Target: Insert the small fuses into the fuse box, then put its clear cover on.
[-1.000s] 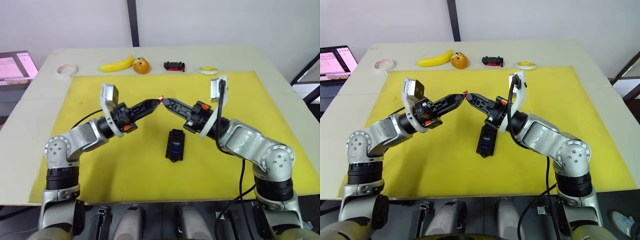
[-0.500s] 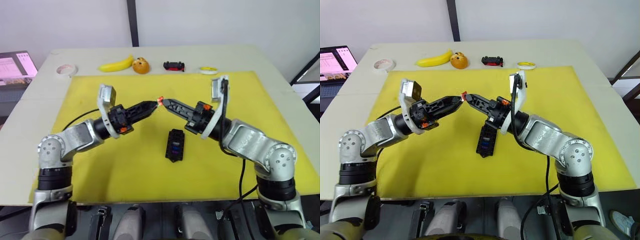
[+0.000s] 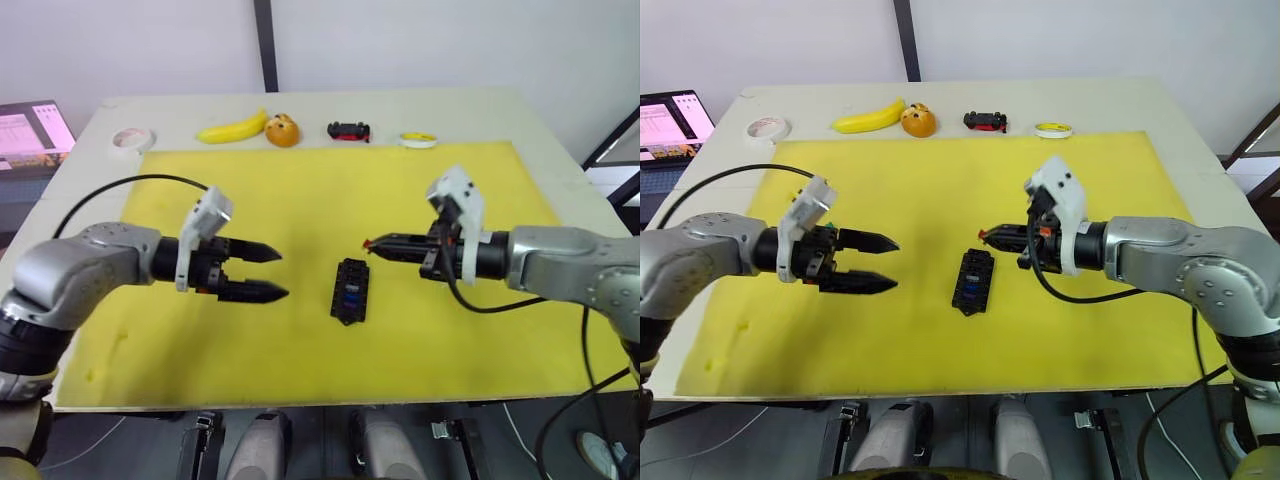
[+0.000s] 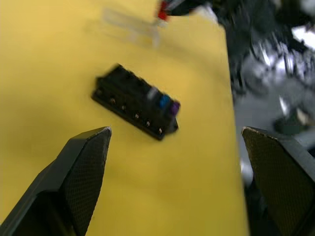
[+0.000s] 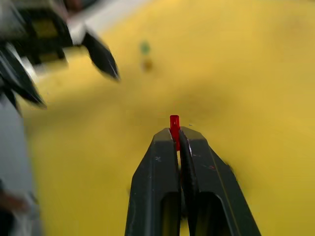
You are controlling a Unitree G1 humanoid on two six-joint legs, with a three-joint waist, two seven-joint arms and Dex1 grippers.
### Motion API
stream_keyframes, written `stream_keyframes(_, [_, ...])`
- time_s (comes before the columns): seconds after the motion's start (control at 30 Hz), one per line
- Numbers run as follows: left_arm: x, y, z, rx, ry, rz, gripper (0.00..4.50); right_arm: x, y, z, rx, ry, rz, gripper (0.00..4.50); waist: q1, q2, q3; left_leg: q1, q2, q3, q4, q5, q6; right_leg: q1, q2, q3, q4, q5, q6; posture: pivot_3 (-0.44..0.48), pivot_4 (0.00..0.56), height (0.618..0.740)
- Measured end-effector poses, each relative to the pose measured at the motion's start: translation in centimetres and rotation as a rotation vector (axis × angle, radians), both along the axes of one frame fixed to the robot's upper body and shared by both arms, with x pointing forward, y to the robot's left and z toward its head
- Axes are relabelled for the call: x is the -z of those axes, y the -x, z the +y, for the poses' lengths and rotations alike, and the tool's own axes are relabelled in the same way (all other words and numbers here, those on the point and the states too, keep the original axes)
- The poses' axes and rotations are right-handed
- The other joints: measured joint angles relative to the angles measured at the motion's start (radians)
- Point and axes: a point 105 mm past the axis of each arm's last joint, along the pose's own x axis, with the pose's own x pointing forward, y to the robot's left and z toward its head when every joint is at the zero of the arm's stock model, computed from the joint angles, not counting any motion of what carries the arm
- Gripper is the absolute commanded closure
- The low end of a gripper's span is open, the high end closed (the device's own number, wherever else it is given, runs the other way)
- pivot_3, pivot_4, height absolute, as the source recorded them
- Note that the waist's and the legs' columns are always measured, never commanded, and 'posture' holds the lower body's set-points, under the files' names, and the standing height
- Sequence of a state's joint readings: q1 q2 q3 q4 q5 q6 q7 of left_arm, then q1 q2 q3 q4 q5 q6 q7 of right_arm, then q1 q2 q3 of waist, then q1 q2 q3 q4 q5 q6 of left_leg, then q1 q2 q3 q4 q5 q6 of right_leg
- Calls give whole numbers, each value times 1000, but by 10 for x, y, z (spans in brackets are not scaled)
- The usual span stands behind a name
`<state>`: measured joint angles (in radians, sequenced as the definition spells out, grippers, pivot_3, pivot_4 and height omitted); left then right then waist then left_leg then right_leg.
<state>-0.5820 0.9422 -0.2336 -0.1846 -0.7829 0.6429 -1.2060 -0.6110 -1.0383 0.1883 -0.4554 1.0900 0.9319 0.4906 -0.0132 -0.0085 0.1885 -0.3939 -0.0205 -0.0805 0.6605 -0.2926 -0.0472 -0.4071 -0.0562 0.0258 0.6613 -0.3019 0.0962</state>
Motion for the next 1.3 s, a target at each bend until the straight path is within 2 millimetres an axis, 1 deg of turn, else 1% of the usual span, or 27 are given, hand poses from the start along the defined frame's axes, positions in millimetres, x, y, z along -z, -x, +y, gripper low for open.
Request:
stream_keyframes(0.13, [15, -6, -13, 116, -58, -164, 53, 17, -1, 4, -111, 138, -70, 4500, 0, 0, 0, -2, 0, 0, 1, -1, 1, -1, -1, 0, 0, 0, 0, 0, 150, 740])
stream_keyframes(0.3, [27, -14, -28, 151, -76, -251, 53, 24, -4, 9, -168, 205, -135, 4500, 1, -1, 0, -11, 0, -2, 5, -1, 1, -8, -2, -2, 1, 0, 1, 0, 150, 740])
stream_keyframes(0.37, [29, -17, -30, 153, -82, -275, 53, 26, -6, 9, -178, 225, -152, 4500, 0, -1, 0, -14, 0, -2, 6, -1, 1, -12, -3, -2, 3, 1, 1, 0, 150, 740])
stream_keyframes(0.73, [34, -19, -43, 155, -79, -312, 53, 28, -11, 16, -206, 254, -191, 4500, 0, -1, 0, -14, -1, -2, 7, 0, 1, -12, -3, -2, 4, 1, 1, 0, 150, 740])
stream_keyframes(0.97, [39, -18, -43, 142, -82, -300, 53, 30, -12, 17, -211, 269, -191, 4500, 0, -1, 0, -14, -1, -2, 7, 0, 0, -12, -3, -2, 5, 1, 1, 0, 150, 740])
stream_keyframes(1.3, [40, -19, -44, 139, -84, -300, 53, 34, -15, 13, -203, 294, -182, 4500, -1, -1, 0, -14, -1, -2, 8, 0, 0, -12, -3, -2, 6, 1, 1, 0, 150, 740])
